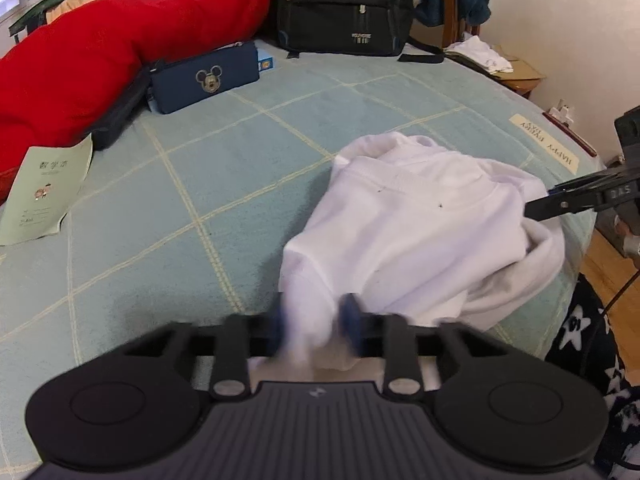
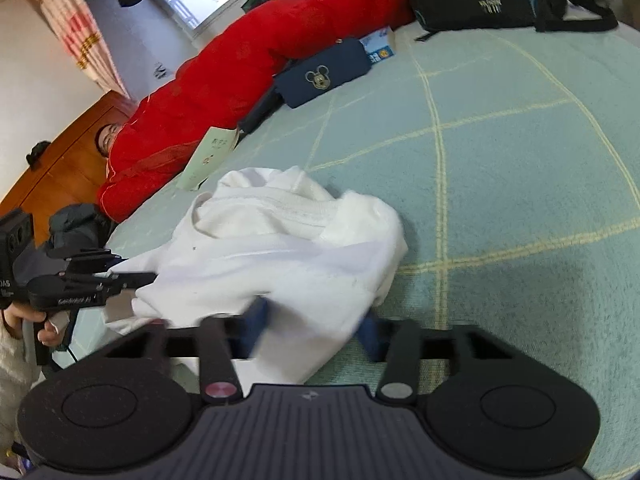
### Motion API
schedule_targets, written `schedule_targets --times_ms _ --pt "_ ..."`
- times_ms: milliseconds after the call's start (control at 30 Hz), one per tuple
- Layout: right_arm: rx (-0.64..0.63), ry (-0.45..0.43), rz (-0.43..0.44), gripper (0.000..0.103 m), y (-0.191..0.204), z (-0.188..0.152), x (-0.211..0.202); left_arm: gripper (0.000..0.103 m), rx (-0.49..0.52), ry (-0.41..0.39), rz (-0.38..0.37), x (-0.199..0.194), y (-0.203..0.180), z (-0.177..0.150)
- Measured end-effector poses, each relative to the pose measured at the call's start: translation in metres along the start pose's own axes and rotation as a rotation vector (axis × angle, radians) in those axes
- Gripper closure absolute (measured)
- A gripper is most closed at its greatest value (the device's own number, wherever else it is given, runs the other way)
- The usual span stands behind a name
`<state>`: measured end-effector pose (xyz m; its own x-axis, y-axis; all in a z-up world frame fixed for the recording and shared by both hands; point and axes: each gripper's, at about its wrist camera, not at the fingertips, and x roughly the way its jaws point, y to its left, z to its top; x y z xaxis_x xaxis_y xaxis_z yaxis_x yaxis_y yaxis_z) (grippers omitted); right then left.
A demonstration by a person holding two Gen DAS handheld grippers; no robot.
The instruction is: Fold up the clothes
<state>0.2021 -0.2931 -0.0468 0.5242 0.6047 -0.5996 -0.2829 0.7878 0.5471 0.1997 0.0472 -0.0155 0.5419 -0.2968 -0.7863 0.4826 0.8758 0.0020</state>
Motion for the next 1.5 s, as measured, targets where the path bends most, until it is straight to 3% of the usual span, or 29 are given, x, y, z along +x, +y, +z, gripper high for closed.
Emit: schedule_targets --times_ms 33,133,233,667,767,867,967,1100,1200,1267,1367,1400,1433,1467,1500 --pt "-0.021 -0.006 -0.015 0.07 0.003 0.001 -0.002 0.091 0.001 -0.004 0.004 -0.001 0.0 0.001" --pt "-0.076 -0.02 -0.057 0.083 0.011 0.003 -0.006 0.094 -0.001 -0.029 0.031 -0.005 0.0 0.004" --pt "-0.128 -0.03 -0.081 0.088 0.02 0.009 -0.01 0.095 -0.005 -0.065 0.056 -0.011 0.002 0.008" --pt "-0.373 -0.064 -0.303 0.09 0.04 0.061 -0.008 0.099 -0.041 -0.159 0.208 -0.017 0.023 0.038" --pt "-0.403 -0.065 -0.356 0.092 0.039 0.08 0.001 0.103 -0.082 -0.16 0.294 -0.012 0.04 0.046" --pt "-0.428 -0.066 -0.388 0.092 0.038 0.097 0.013 0.103 -0.16 -0.18 0.237 -0.007 0.062 0.051" --pt "-0.455 -0.04 -0.407 0.092 0.037 0.108 0.03 0.095 -0.203 -0.176 0.136 0.001 0.07 0.046" --pt "-0.485 0.004 -0.417 0.092 0.034 0.112 0.055 0.064 -0.184 -0.103 0.051 0.024 0.066 0.036" --pt "-0.496 0.033 -0.419 0.092 0.03 0.114 0.069 0.057 -0.201 -0.056 -0.024 0.04 0.068 0.028" --pt "-0.486 0.044 -0.412 0.092 0.025 0.116 0.075 0.052 -0.254 -0.025 -0.118 0.049 0.076 0.023" --pt "-0.47 0.045 -0.386 0.092 0.019 0.116 0.076 0.055 -0.318 0.008 -0.251 0.059 0.083 0.016" --pt "-0.468 0.046 -0.379 0.092 0.017 0.115 0.076 0.059 -0.313 0.01 -0.249 0.058 0.08 0.016" --pt "-0.466 0.046 -0.375 0.092 0.016 0.114 0.076 0.068 -0.304 0.009 -0.24 0.058 0.077 0.016" --pt "-0.466 0.049 -0.368 0.092 0.015 0.113 0.075 0.088 -0.295 0.009 -0.23 0.057 0.075 0.016" --pt "-0.47 0.052 -0.362 0.092 0.015 0.112 0.075 0.095 -0.285 0.009 -0.22 0.057 0.072 0.016"
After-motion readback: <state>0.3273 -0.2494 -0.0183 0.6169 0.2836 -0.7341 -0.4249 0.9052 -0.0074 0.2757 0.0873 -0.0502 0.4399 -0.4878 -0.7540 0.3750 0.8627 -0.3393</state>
